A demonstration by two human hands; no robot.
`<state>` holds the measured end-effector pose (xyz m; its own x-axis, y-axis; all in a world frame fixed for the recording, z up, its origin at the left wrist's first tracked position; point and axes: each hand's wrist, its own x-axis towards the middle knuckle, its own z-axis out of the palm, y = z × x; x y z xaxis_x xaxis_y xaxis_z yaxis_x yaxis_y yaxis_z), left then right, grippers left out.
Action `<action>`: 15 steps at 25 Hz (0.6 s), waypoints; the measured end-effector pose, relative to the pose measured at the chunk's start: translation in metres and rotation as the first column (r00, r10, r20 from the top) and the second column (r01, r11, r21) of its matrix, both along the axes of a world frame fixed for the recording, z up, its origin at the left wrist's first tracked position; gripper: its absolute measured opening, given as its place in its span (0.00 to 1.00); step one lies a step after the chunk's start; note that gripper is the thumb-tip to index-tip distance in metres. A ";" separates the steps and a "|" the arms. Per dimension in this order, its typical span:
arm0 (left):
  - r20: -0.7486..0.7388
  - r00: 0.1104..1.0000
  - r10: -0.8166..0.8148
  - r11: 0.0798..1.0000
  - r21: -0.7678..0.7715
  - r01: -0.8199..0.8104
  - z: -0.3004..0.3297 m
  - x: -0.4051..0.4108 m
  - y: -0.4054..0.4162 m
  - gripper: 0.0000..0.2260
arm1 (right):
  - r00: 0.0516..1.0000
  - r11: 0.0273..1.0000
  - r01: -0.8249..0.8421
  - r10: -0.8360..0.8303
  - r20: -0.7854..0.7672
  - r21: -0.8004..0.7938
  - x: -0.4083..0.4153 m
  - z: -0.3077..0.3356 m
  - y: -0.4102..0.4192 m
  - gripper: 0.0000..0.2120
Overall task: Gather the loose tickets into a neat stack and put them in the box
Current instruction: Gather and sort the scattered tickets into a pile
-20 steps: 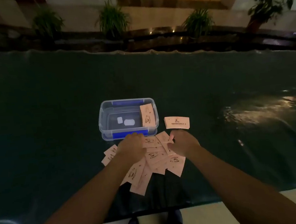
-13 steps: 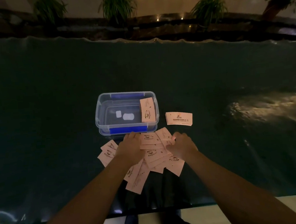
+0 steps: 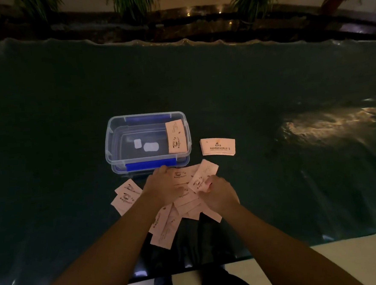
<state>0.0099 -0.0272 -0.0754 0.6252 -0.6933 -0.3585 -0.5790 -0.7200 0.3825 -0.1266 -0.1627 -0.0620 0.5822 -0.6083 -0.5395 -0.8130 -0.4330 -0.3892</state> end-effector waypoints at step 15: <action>-0.092 0.996 0.015 1.000 0.004 -0.015 -0.006 0.007 -0.013 0.12 | 0.974 0.971 -0.221 0.214 0.075 0.094 0.000 0.004 -0.006 0.15</action>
